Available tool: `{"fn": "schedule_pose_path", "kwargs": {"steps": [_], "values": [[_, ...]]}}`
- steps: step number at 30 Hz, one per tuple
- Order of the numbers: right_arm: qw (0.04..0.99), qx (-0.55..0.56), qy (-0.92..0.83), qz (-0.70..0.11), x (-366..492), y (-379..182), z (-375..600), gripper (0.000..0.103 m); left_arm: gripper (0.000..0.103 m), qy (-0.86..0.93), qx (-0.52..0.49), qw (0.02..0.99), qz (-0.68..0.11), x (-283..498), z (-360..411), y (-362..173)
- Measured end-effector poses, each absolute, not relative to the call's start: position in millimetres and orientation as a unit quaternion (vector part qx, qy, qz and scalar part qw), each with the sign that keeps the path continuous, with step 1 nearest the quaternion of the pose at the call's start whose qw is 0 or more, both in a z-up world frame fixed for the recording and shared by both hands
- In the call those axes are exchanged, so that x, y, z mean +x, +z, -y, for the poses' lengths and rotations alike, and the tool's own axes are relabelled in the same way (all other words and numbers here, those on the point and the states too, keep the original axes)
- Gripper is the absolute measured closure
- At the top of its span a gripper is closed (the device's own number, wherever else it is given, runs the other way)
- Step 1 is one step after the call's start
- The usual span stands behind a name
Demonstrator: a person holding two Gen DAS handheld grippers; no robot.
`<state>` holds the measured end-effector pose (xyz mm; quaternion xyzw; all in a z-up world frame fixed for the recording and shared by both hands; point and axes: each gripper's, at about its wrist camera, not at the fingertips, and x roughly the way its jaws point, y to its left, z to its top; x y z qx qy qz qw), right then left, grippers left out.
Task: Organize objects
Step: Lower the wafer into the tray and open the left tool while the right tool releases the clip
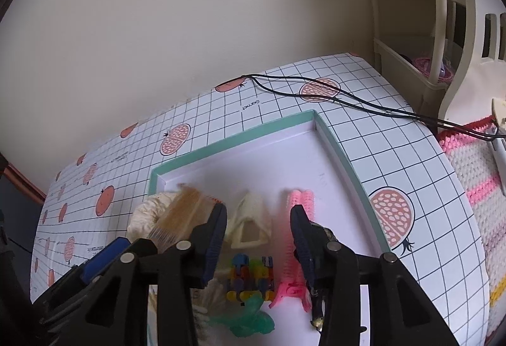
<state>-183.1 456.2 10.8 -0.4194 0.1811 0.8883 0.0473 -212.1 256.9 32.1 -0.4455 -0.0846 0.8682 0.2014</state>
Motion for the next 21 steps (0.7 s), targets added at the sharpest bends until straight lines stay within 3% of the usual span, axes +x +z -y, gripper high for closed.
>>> {"fn": "schedule_pose_path", "kwargs": {"steps": [14,17,21], "values": [[0.041,-0.430,0.893,-0.123,-174.4,14.9,-433.6,0.057,0.053,0.880,-0.444,0.130,0.107,-216.4,-220.0,40.6],[0.037,-0.431,0.895,-0.110,-173.8,14.1,-428.5,0.049,0.053,0.880,-0.448,0.110,0.109,-217.8,-209.0,36.8],[0.025,-0.430,0.896,-0.104,-171.2,14.5,-422.4,0.037,0.035,0.884,-0.445,0.088,0.111,-216.2,-197.7,34.5]]}}
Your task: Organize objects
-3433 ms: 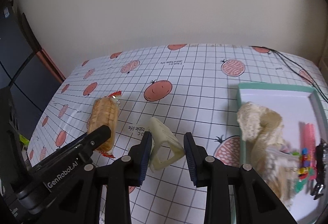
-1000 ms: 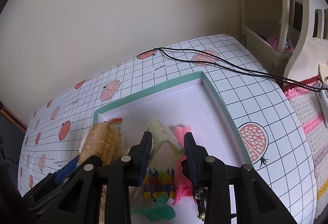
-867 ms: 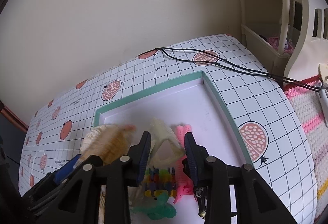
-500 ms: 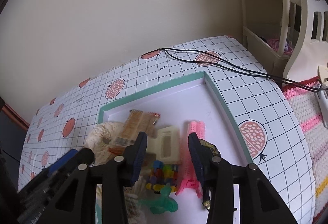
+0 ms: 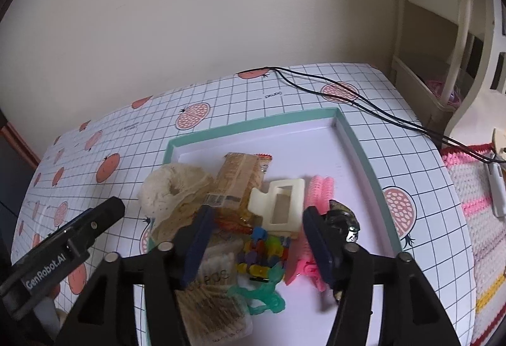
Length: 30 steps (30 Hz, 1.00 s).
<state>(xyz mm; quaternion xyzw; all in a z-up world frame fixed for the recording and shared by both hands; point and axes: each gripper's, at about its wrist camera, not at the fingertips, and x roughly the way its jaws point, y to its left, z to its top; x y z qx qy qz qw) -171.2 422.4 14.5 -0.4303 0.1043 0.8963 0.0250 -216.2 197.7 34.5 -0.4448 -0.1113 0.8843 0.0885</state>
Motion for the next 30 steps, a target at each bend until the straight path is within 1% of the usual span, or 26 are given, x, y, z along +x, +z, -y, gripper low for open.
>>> {"fn": "schedule_pose_path", "kwargs": {"steps": [2,3,4,6,8,9,10,17,26,30], "values": [[0.023,-0.429,0.897,-0.103,-170.5,15.2,-420.5,0.031,0.033,0.886,-0.443,0.079,0.112,-215.4,-192.3,33.1],[0.020,-0.428,0.897,-0.104,-169.7,15.4,-419.7,0.028,0.028,0.887,-0.441,0.075,0.113,-215.7,-189.4,32.6],[0.019,-0.428,0.897,-0.104,-169.1,15.4,-418.8,0.024,0.020,0.888,-0.440,0.070,0.113,-215.5,-186.7,32.3],[0.019,-0.428,0.898,-0.100,-167.9,15.8,-416.7,0.017,0.012,0.892,-0.433,0.063,0.112,-213.0,-182.4,33.3],[0.017,-0.427,0.899,-0.098,-166.7,16.4,-415.1,0.007,0.008,0.895,-0.428,0.057,0.110,-211.9,-178.3,33.4],[0.014,-0.425,0.900,-0.099,-165.9,17.3,-414.3,0.005,0.001,0.897,-0.425,0.049,0.107,-211.4,-176.2,33.8],[0.013,-0.424,0.900,-0.098,-164.9,18.1,-413.6,0.000,0.000,0.900,-0.421,0.042,0.104,-209.8,-174.4,34.3],[0.010,-0.419,0.904,-0.089,-158.9,23.8,-406.2,0.000,0.000,0.914,-0.395,0.025,0.093,-200.2,-158.3,47.4],[0.005,-0.405,0.912,-0.073,-141.7,41.7,-385.4,0.000,0.000,0.933,-0.351,0.024,0.069,-173.8,-142.6,77.8],[0.010,-0.400,0.913,-0.082,-124.6,51.5,-379.1,0.000,0.000,0.939,-0.339,0.017,0.062,-157.1,-129.8,90.1]]}}
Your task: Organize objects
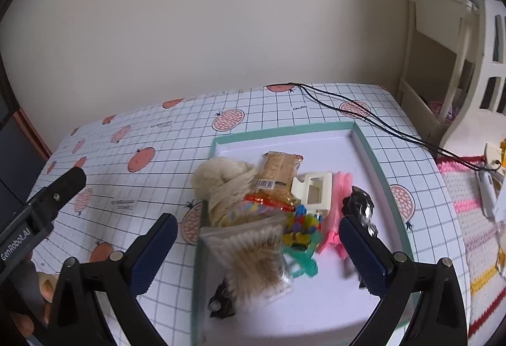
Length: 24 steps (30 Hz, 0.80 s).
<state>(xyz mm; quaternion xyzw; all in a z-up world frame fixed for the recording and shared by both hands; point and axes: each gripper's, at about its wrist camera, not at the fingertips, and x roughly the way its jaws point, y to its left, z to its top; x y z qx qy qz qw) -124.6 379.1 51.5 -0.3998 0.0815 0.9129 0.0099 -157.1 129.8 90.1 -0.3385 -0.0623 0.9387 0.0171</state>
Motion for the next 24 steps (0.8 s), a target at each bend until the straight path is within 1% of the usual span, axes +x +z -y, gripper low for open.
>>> {"fn": "schedule_pose_path", "kwargs": {"steps": [5,10,14,17,24], "values": [[0.017,-0.390,0.917,-0.081,-100.8,65.5,-370.3,0.000,0.000,0.940,-0.334,0.009,0.073,-127.3,-112.7,96.4],[0.014,-0.373,0.925,-0.077,-71.2,80.4,-356.5,0.000,0.000,0.946,-0.321,-0.003,0.053,-96.5,-102.6,102.9],[0.011,-0.363,0.928,-0.080,-48.3,82.8,-346.2,0.000,0.000,0.946,-0.318,-0.010,0.058,-75.0,-89.1,100.2],[0.015,-0.361,0.929,-0.081,-31.2,75.8,-340.6,0.000,0.000,0.941,-0.331,-0.010,0.068,-62.3,-78.2,89.4],[0.025,-0.382,0.920,-0.084,-4.6,38.8,-333.0,0.000,0.000,0.932,-0.354,-0.011,0.071,-31.4,-65.3,60.8]]}}
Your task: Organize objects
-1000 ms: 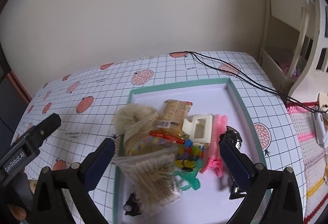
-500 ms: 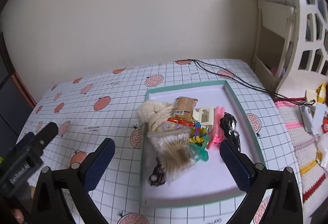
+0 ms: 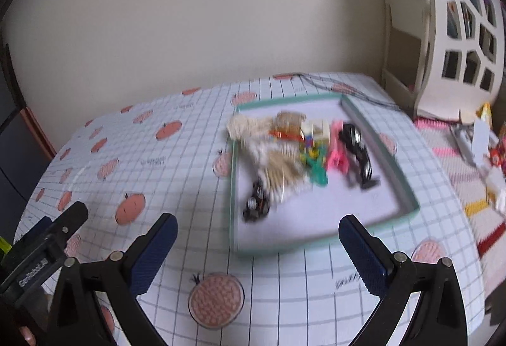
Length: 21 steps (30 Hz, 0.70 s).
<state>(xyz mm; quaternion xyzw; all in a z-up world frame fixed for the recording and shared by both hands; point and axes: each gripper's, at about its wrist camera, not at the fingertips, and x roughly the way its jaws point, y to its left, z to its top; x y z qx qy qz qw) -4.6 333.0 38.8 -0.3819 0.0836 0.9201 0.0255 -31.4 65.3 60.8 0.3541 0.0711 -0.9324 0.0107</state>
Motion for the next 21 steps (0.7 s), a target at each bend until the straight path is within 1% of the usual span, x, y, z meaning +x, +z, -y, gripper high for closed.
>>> {"fn": "schedule_pose_path", "kwargs": {"steps": [7,11,16,21], "values": [[0.036,-0.419,0.905,-0.055,5.2,-2.6,-321.1,0.000,0.000,-0.909,0.412,0.013,-0.061,-21.7,-63.6,15.0],[0.040,-0.440,0.896,-0.036,6.6,-22.0,-314.2,0.000,0.000,-0.895,0.442,0.031,-0.055,-23.2,-58.2,-9.9],[0.036,-0.445,0.895,-0.013,5.0,-29.9,-305.3,0.000,0.000,-0.888,0.454,0.046,-0.062,-29.5,-50.7,-19.7],[0.040,-0.461,0.886,-0.021,2.1,-45.9,-305.2,0.000,0.000,-0.884,0.461,0.048,-0.052,-30.4,-51.9,-25.9]]}}
